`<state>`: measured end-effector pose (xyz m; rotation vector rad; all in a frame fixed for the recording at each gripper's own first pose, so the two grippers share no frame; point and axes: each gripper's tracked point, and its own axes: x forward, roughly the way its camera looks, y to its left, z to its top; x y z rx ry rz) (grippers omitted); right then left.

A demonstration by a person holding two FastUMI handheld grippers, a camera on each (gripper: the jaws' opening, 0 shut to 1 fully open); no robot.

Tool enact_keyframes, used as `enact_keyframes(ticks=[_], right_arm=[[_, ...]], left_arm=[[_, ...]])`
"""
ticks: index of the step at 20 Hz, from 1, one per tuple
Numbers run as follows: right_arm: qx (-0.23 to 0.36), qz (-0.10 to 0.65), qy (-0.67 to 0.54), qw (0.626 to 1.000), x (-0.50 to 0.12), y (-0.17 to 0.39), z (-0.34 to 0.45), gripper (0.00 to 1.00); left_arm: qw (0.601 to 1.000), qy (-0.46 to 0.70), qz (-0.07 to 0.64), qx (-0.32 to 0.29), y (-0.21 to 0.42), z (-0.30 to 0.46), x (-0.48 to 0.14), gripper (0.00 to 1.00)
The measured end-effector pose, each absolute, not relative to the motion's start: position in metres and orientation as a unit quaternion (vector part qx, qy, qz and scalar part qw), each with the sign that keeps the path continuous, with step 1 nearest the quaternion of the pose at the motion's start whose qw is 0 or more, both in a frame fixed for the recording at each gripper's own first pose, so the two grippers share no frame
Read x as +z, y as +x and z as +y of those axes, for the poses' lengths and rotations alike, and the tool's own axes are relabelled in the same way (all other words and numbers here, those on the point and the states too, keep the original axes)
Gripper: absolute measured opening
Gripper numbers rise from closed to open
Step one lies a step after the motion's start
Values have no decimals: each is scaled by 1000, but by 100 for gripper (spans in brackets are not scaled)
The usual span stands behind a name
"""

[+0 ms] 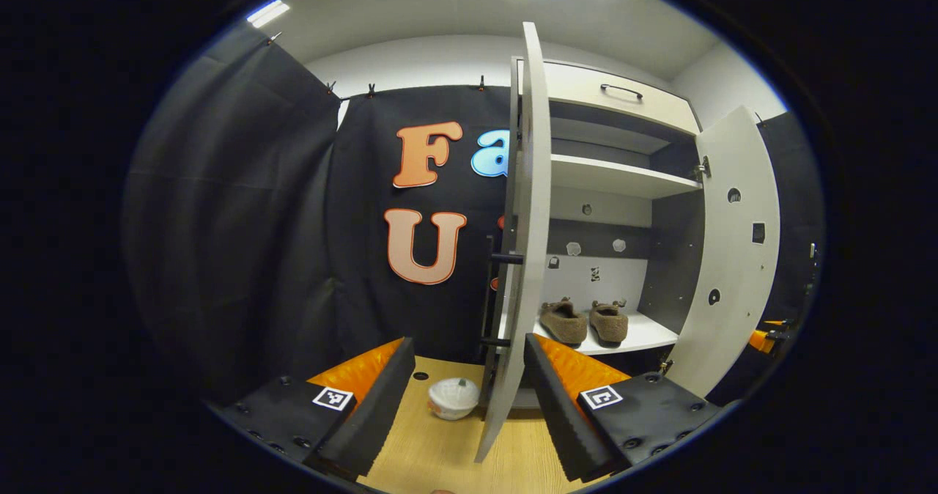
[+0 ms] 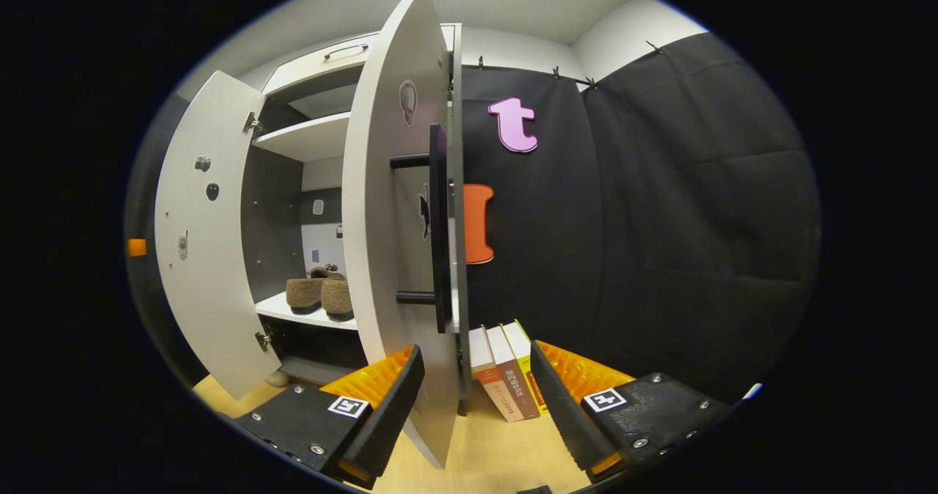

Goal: Grab one shoe with the right hand and put it into the shoe cabinet, grab the other shoe with the left hand and put it into the shoe cabinet; then close the right door with the right hand and the left door with the left hand.

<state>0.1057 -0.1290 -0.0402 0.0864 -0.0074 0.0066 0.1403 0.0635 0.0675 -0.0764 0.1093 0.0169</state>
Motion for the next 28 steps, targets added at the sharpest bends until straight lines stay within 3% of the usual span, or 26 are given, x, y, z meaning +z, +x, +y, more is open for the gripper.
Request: enact_keyframes(ticks=[5,7,14,20,22,28], right_arm=[[-2,-17,55,998,-36,113,-100,91],[2,-20,63,998,-37,115,-89,91],[5,-28,64,998,-30,136,-52,91],[23,-28,68,997,-27,175,-1,91],[28,-27,57,998,-26,193,18,91],[31,-31,33,999,-26,189,32,91]], left_arm=[[997,-50,55,2,146,92,60,99],[997,-50,57,2,149,104,53,94],[997,-43,61,-2,163,123,36,97],[997,-37,68,2,173,138,17,99],[997,-40,73,0,176,138,12,95],[996,-33,77,-25,187,129,-6,95]])
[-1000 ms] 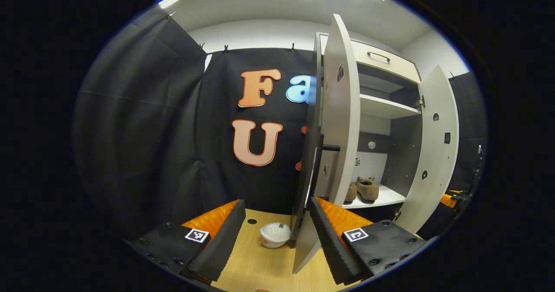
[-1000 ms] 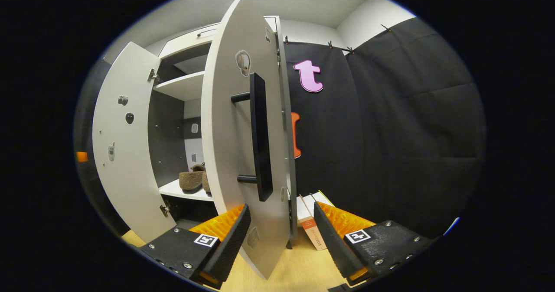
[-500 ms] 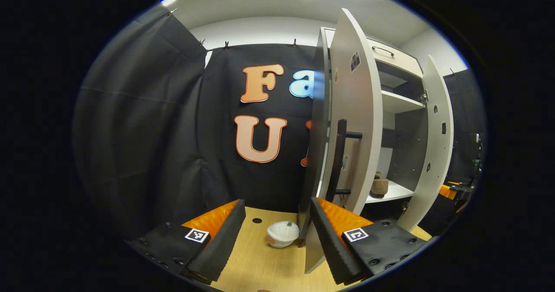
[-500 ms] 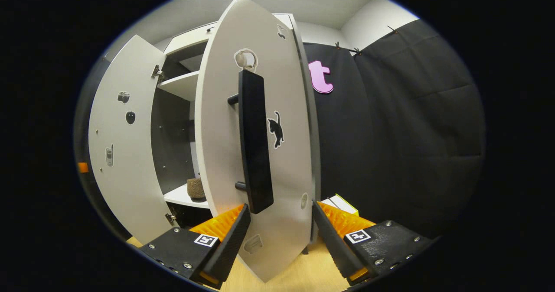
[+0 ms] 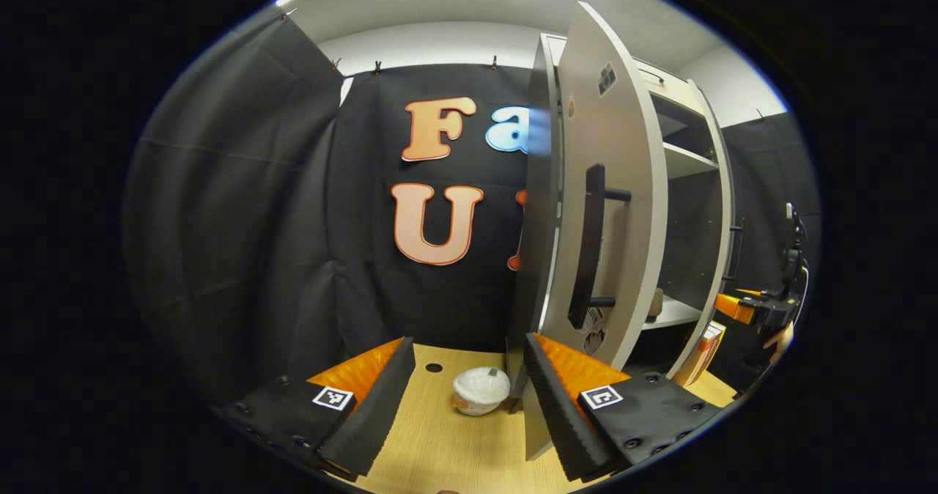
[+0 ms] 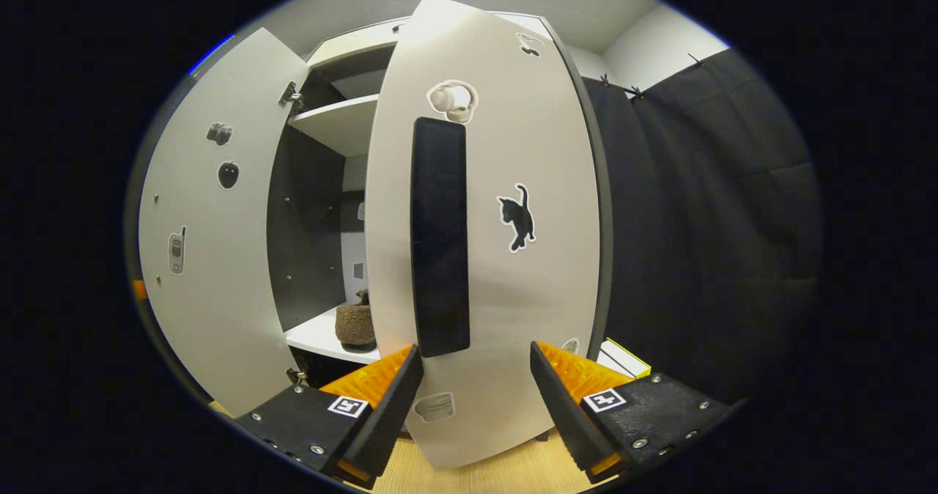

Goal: Grab one shoe with the right hand and put it into the shoe cabinet, grab the other shoe with the left hand and put it into the shoe cabinet; then close the right door with the right hand and the left door with the left hand.

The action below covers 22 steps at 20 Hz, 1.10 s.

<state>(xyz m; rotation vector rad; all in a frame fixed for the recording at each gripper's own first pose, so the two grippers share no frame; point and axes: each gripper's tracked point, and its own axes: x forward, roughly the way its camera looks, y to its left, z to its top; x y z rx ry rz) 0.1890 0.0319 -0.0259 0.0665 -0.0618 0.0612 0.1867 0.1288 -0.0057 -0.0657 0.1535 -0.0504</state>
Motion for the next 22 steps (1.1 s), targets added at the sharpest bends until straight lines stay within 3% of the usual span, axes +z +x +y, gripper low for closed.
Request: enact_keyframes(ticks=[5,6,17,22], right_arm=[[20,-32,45,998,-25,167,23,91],[20,-32,45,998,-25,161,20,91],[9,-42,41,998,-13,120,-20,91],[2,-51,48,998,-5,111,-42,91]], left_arm=[[993,-31,89,-64,197,99,-26,95],[993,-31,90,-71,199,94,-29,99],[990,-24,107,-87,204,56,-43,94],[985,-47,115,-118,203,26,-46,96]])
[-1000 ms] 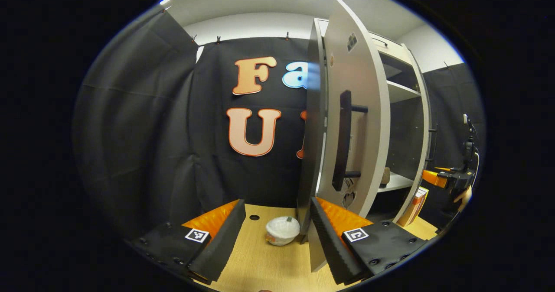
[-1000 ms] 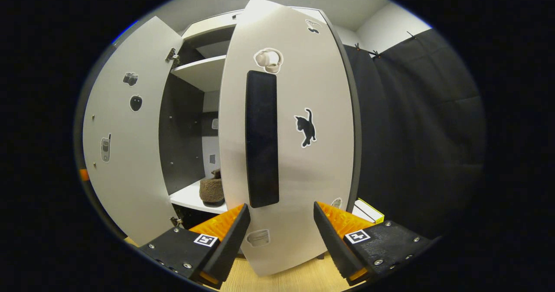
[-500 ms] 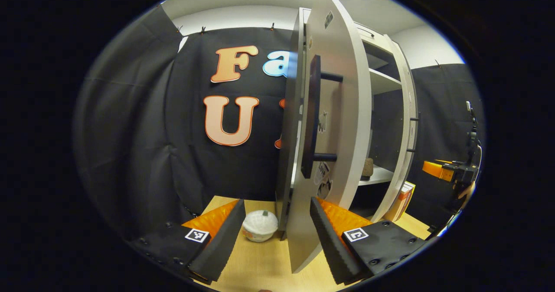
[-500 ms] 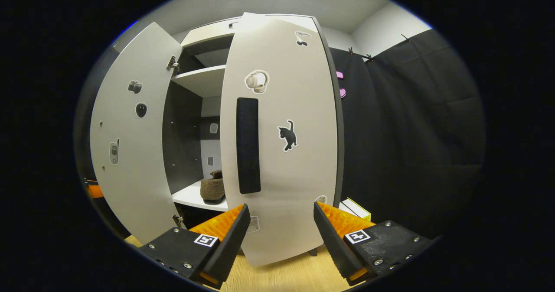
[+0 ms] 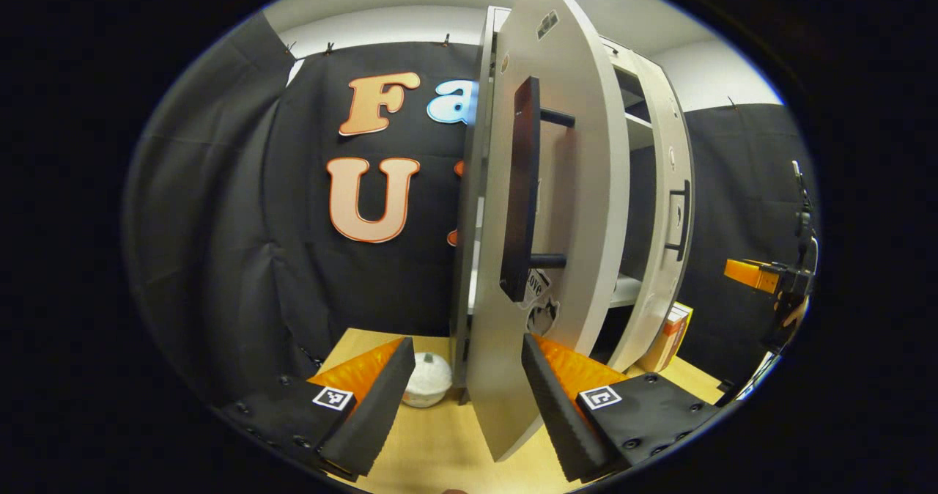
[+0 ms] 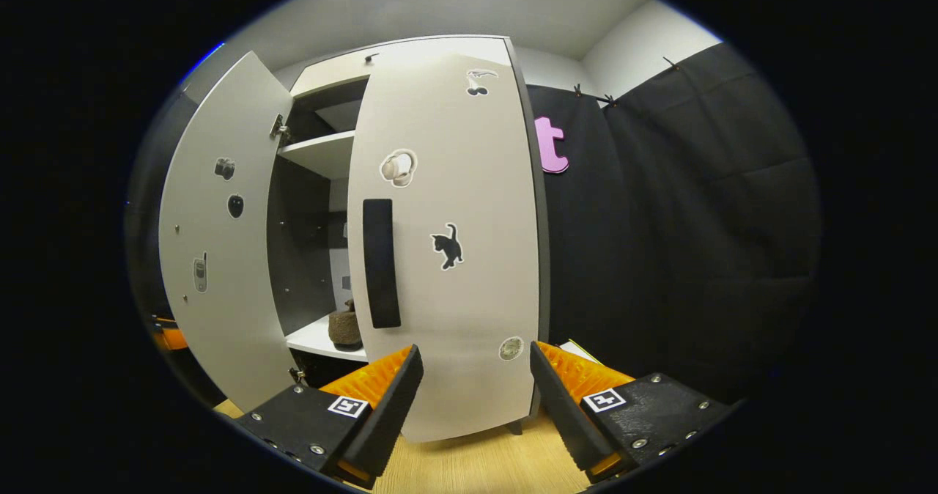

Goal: Grab one shoe with the right hand and put it into the shoe cabinet, grab the other shoe with the left hand and put it into the shoe cabinet; then close the right door with the right hand and the left door with the left hand.

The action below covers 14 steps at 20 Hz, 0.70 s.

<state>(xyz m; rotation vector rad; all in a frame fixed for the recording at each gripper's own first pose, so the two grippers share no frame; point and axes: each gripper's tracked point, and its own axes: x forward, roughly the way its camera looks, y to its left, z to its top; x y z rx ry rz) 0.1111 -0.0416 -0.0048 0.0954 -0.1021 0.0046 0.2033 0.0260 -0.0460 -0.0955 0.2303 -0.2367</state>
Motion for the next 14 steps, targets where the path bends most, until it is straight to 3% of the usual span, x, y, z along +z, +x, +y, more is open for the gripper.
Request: enact_keyframes(ticks=[14], right_arm=[[-24,-51,42,998,-3,102,-104,91]], left_arm=[[981,-31,111,-155,266,-53,-55,96]])
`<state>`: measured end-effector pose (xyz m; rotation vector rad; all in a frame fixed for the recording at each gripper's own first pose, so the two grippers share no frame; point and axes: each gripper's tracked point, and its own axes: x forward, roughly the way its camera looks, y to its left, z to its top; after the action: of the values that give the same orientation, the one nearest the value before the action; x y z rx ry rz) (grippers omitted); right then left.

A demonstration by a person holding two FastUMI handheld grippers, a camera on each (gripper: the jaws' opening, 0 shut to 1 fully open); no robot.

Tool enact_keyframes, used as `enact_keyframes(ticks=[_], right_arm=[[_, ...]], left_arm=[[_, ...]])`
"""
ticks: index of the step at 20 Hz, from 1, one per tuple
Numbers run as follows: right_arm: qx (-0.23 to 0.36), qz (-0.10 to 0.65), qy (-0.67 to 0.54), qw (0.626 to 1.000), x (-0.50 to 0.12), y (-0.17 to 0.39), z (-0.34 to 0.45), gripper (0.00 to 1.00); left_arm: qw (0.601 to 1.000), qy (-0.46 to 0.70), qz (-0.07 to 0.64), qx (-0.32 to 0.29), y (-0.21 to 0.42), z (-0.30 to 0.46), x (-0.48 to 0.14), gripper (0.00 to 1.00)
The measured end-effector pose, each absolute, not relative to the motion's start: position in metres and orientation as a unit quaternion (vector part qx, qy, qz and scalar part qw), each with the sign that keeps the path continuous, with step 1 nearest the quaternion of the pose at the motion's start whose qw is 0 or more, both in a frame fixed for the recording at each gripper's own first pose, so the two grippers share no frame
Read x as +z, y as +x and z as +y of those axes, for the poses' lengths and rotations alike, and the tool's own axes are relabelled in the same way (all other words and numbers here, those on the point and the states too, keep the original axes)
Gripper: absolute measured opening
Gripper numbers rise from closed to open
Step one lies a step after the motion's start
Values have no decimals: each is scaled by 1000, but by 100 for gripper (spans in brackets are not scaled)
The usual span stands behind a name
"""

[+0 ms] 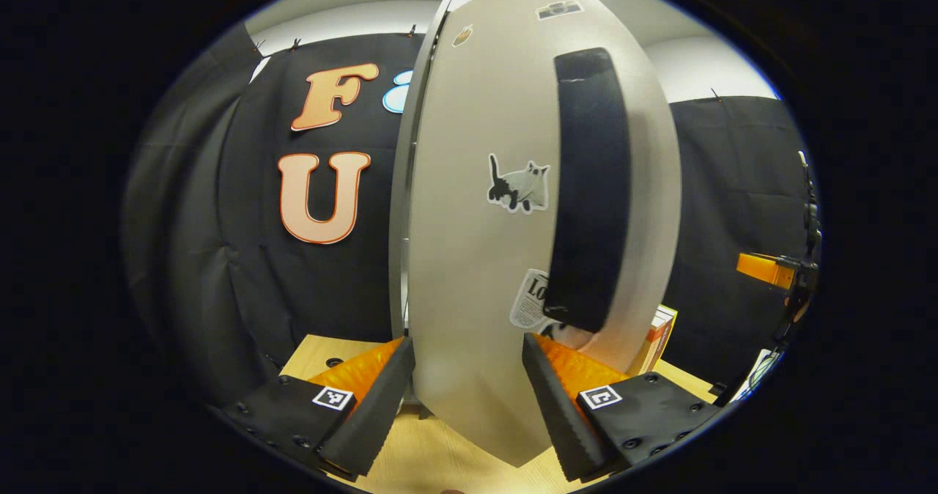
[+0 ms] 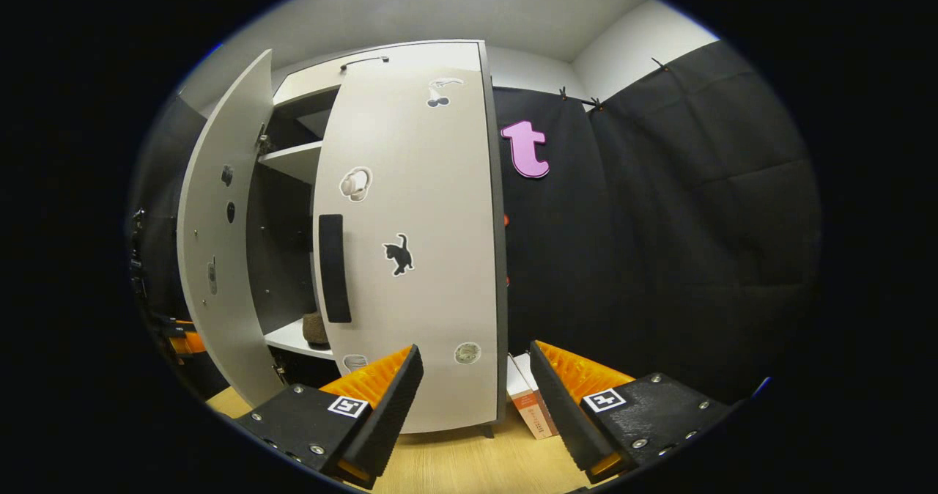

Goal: Grab one shoe with the right hand and put it into the shoe cabinet, grab the other shoe with the left hand and put it into the shoe cabinet; then close the right door with the right hand and the left door with the left hand.

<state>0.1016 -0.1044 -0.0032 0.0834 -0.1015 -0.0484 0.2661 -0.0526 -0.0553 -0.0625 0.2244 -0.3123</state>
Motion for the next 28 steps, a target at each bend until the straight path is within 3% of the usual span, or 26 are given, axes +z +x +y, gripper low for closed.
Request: enact_keyframes(ticks=[11,22,28], right_arm=[[-41,-36,29,998,-13,109,-138,91],[-22,-26,35,999,3,121,-129,91],[-3,-40,24,999,53,123,-121,91]], left_arm=[[988,-17,93,-124,350,-86,-59,97],[990,-7,114,-85,355,-83,-59,97],[993,-8,89,-75,322,-68,10,96]])
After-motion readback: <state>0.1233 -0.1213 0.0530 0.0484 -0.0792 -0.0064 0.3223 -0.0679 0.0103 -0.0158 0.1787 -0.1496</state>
